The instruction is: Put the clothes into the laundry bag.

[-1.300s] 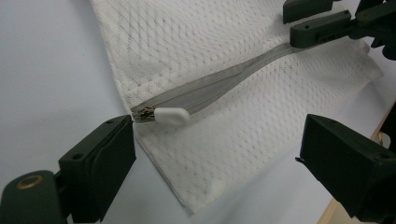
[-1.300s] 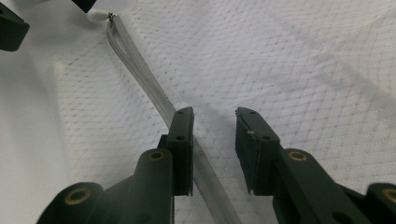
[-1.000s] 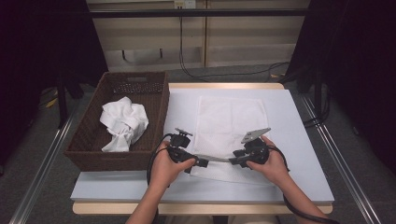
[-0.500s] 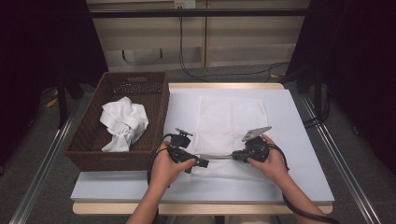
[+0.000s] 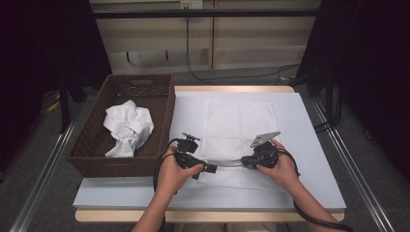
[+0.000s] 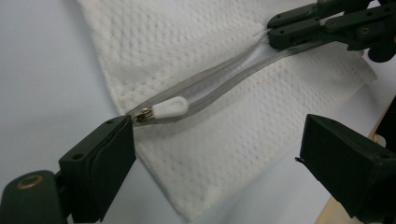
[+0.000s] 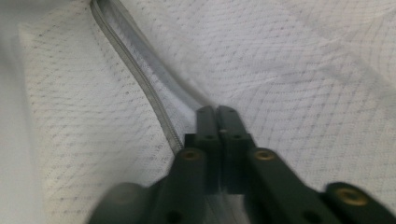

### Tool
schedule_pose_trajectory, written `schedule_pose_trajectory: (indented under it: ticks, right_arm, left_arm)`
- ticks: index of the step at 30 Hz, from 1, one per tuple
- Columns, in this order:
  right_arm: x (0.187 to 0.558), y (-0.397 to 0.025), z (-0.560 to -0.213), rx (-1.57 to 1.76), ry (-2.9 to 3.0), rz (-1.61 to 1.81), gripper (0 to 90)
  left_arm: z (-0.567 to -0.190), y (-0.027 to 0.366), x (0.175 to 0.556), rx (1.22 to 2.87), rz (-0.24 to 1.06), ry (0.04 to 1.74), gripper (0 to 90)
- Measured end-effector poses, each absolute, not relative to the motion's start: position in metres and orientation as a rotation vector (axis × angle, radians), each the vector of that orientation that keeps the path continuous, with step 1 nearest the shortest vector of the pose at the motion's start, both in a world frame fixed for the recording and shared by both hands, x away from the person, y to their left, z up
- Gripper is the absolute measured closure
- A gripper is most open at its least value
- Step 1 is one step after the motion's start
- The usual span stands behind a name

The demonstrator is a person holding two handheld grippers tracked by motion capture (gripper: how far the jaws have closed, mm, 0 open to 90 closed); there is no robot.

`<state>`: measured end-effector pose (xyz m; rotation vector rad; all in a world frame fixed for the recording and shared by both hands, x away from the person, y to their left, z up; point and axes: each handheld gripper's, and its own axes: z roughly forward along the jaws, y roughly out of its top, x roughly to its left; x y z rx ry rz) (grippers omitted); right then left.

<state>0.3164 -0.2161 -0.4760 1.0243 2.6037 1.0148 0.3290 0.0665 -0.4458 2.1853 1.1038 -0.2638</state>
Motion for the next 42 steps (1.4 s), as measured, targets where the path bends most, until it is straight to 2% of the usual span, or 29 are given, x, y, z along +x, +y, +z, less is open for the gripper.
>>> schedule_pose_trajectory:
  ticks: [8, 17, 42]
  right_arm:
    - [0.317, -0.218, -0.474, 1.136, 2.587, 1.079, 90.0]
    - [0.318, -0.222, -0.448, 1.138, 2.542, 1.152, 90.0]
    - [0.33, -0.226, -0.401, 1.075, 2.476, 1.261, 90.0]
  left_arm:
    - [-0.443, 0.065, 0.327, 2.179, -0.269, 1.089, 9.7]
    - [-0.438, 0.064, 0.328, 2.168, -0.242, 1.052, 4.9]
    - [-0.415, 0.064, 0.338, 2.171, -0.213, 1.004, 5.3]
